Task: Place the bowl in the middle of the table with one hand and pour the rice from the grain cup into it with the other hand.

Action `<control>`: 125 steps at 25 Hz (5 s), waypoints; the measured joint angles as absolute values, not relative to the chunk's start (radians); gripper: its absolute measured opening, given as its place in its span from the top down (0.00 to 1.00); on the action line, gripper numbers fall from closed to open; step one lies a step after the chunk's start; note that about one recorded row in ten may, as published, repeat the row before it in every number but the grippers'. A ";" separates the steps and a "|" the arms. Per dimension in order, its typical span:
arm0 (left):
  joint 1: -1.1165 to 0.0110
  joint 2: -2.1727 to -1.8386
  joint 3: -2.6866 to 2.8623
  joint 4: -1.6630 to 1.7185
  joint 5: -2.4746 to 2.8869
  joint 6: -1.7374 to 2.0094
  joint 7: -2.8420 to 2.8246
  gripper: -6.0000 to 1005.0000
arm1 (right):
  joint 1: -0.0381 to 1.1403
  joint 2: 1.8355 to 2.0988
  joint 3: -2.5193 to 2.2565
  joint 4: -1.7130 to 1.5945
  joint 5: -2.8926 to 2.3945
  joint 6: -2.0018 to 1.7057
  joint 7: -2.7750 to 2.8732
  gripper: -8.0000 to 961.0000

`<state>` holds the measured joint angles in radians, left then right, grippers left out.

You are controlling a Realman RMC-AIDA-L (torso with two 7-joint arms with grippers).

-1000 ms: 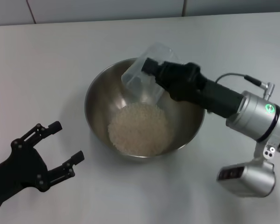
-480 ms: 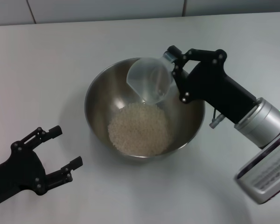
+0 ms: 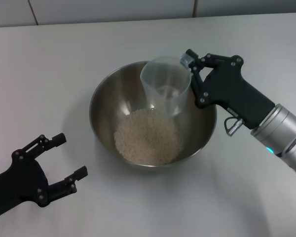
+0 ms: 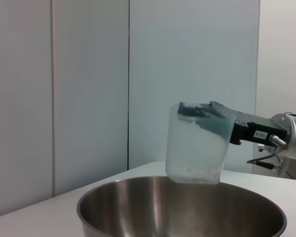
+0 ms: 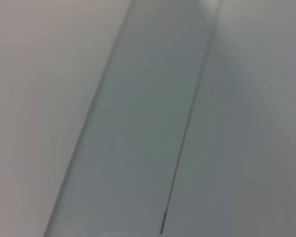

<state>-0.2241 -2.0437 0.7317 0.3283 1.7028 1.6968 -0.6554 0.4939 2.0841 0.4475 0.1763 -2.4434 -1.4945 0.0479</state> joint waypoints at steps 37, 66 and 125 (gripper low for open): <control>-0.221 -2.042 0.732 0.334 1.703 1.719 -0.655 0.14 | 0.374 2.078 0.788 0.042 -2.434 -1.558 0.170 0.97; -0.214 -2.040 0.728 0.334 1.703 1.751 -0.655 0.14 | 0.439 2.084 0.751 0.116 -2.444 -1.122 0.176 0.97; -0.192 -2.035 0.726 0.336 1.703 1.789 -0.671 0.14 | 0.300 2.077 0.722 -0.013 -2.450 -1.452 0.272 0.39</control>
